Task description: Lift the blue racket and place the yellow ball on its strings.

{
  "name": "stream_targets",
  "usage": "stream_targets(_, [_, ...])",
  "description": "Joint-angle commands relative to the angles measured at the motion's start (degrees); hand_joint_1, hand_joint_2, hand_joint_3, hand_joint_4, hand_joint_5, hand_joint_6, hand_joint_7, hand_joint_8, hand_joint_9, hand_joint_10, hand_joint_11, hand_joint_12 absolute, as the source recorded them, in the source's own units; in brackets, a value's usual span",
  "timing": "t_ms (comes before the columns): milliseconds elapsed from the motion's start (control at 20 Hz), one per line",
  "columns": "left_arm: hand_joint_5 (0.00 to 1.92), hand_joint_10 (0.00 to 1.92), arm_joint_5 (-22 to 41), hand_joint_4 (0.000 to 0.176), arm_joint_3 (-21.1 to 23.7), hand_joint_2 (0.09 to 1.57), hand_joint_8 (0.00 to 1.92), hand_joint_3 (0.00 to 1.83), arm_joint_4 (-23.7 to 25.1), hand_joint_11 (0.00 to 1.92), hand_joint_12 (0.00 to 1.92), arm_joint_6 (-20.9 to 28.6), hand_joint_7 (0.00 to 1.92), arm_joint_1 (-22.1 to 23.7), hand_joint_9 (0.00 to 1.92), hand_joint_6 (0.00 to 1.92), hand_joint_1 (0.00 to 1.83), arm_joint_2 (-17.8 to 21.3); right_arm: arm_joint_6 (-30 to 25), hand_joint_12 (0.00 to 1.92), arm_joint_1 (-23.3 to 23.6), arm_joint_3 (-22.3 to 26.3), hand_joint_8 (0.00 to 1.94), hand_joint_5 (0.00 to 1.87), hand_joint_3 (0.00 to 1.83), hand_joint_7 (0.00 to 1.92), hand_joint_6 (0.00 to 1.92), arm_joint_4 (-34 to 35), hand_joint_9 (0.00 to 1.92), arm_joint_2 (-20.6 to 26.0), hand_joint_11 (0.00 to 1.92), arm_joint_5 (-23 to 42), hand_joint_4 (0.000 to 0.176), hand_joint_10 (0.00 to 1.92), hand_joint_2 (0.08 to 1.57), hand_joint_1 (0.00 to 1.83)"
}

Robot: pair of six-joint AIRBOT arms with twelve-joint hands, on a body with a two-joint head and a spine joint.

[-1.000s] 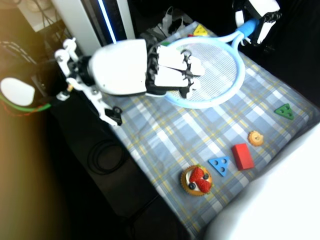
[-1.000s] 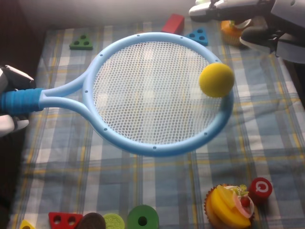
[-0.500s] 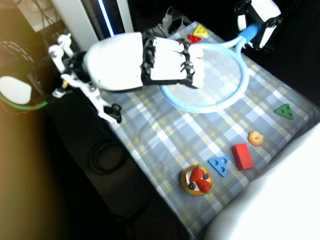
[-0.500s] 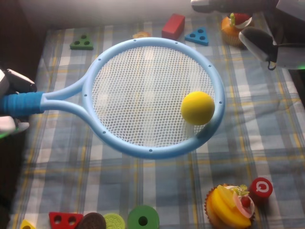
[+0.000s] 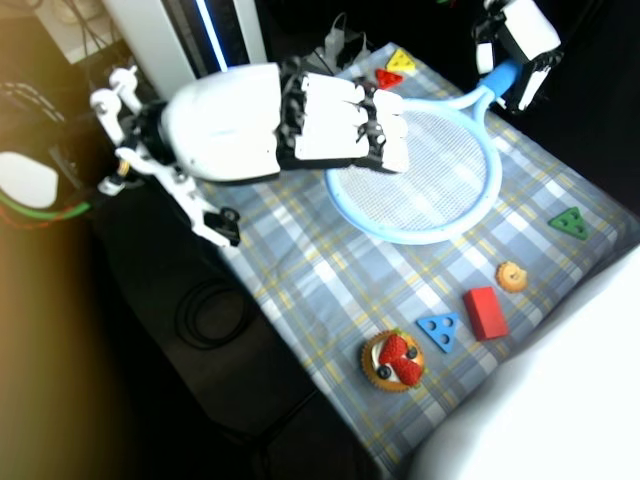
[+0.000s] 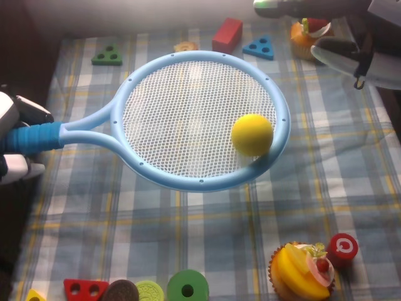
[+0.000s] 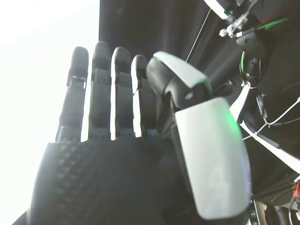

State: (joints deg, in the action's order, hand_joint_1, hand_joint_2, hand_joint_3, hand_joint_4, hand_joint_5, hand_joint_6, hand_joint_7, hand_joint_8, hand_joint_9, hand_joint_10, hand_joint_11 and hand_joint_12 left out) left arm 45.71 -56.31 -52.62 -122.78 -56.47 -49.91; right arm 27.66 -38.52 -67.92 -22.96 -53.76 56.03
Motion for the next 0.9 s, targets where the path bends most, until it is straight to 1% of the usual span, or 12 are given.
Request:
stream_targets(0, [0.9, 1.92, 5.5, 0.176, -0.6, 1.15, 1.92, 0.0, 1.0, 1.5, 1.92, 0.6, 1.18, 0.8, 1.47, 1.92, 1.83, -0.4, 0.2, 0.54, 0.4, 0.3, 0.0, 0.44, 0.13, 0.51, 0.0, 3.0, 0.49, 0.2, 0.24, 6.7, 0.0, 0.0, 1.43, 0.85])
stream_targets(50, [0.91, 1.92, 5.1, 0.176, -1.0, 1.14, 1.92, 0.0, 0.8, 1.55, 1.92, 0.6, 1.18, 0.9, 1.46, 1.92, 1.83, -0.8, 0.3, 0.5, 0.2, 0.4, 0.0, 0.44, 0.08, 0.51, 0.0, 3.2, 0.49, 0.3, 0.26, 6.7, 0.0, 0.0, 1.46, 0.84])
stream_targets(100, [0.91, 1.92, 4.9, 0.176, -1.1, 1.14, 1.92, 0.0, 0.8, 1.55, 1.92, 0.6, 1.18, 1.0, 1.46, 1.92, 1.83, -0.9, 0.3, 0.5, 0.2, 0.4, 0.0, 0.44, 0.08, 0.51, 0.0, 3.3, 0.49, 0.4, 0.26, 6.7, 0.0, 0.0, 1.46, 0.84])
stream_targets(200, [0.95, 1.92, 4.5, 0.176, -1.4, 1.15, 1.92, 0.0, 0.8, 1.6, 1.92, 0.6, 1.17, 1.2, 1.49, 1.92, 1.83, -1.1, 0.3, 0.47, 0.1, 0.4, 0.0, 0.43, 0.05, 0.5, 0.0, 3.3, 0.47, 0.4, 0.24, 6.7, 0.0, 0.0, 1.45, 0.94])
stream_targets(350, [0.94, 1.92, 4.0, 0.176, -1.9, 1.16, 1.92, 0.0, 0.8, 1.59, 1.92, 0.6, 1.17, 1.5, 1.5, 1.92, 1.83, -1.3, 0.4, 0.46, 0.0, 0.4, 0.0, 0.43, 0.04, 0.5, 0.0, 3.4, 0.47, 0.4, 0.22, 6.7, 0.0, 0.0, 1.46, 0.93])
stream_targets(400, [0.92, 1.92, 3.9, 0.176, -1.9, 1.15, 1.92, 0.0, 0.8, 1.59, 1.92, 0.6, 1.14, 1.5, 1.49, 1.92, 1.83, -1.4, 0.4, 0.47, -0.1, 0.4, 0.0, 0.44, 0.03, 0.51, 0.0, 3.5, 0.48, 0.4, 0.23, 6.7, 0.0, 0.0, 1.45, 0.96])
stream_targets(450, [0.9, 1.92, 3.8, 0.176, -2.0, 1.16, 1.92, 0.0, 0.8, 1.58, 1.92, 0.6, 1.13, 1.5, 1.49, 1.92, 1.83, -1.4, 0.4, 0.47, -0.1, 0.4, 0.0, 0.44, 0.03, 0.52, 0.0, 3.5, 0.48, 0.4, 0.23, 6.7, 0.0, 0.01, 1.44, 0.97])
stream_targets(500, [0.86, 1.92, 3.8, 0.176, -2.0, 1.17, 1.92, 0.0, 0.7, 1.5, 1.92, 0.6, 1.07, 1.5, 1.41, 1.92, 1.83, -1.4, 0.4, 0.49, -0.2, 0.5, 0.0, 0.44, 0.02, 0.52, 0.0, 3.5, 0.48, 0.5, 0.24, 6.7, 0.0, 0.0, 1.44, 1.01])
stream_targets(600, [0.83, 1.92, 3.6, 0.176, -2.1, 1.16, 1.92, 0.0, 0.7, 1.48, 1.92, 0.6, 1.05, 1.5, 1.4, 1.92, 1.83, -1.4, 0.4, 0.5, -0.2, 0.6, 0.0, 0.44, 0.02, 0.51, 0.0, 3.5, 0.48, 0.6, 0.24, 6.7, 0.0, 0.0, 1.43, 1.02])
stream_targets(700, [0.8, 1.92, 3.4, 0.176, -2.2, 1.18, 1.92, 0.0, 0.7, 1.31, 1.92, 0.6, 1.04, 1.5, 1.38, 1.92, 1.83, -1.4, 0.4, 0.52, -0.3, 0.5, 0.0, 0.44, 0.02, 0.52, 0.0, 3.5, 0.49, 0.6, 0.26, 6.7, 0.0, 0.0, 1.44, 0.99])
stream_targets(750, [0.8, 1.92, 3.1, 0.176, -2.3, 1.18, 1.92, 0.0, 0.7, 1.31, 1.92, 0.5, 1.03, 1.5, 1.33, 1.92, 1.83, -1.6, 0.4, 0.53, -0.4, 0.5, 0.0, 0.45, 0.02, 0.53, 0.0, 3.5, 0.5, 0.6, 0.26, 6.7, 0.0, 0.0, 1.44, 1.0])
stream_targets(850, [0.8, 1.92, 2.6, 0.176, -2.8, 1.16, 1.92, 0.0, 0.7, 1.35, 1.92, 0.6, 1.02, 1.5, 1.31, 1.92, 1.83, -1.9, 0.4, 0.58, -0.6, 0.5, 0.0, 0.44, 0.01, 0.52, 0.0, 3.5, 0.49, 0.5, 0.23, 6.7, 0.0, 0.0, 1.44, 0.99])
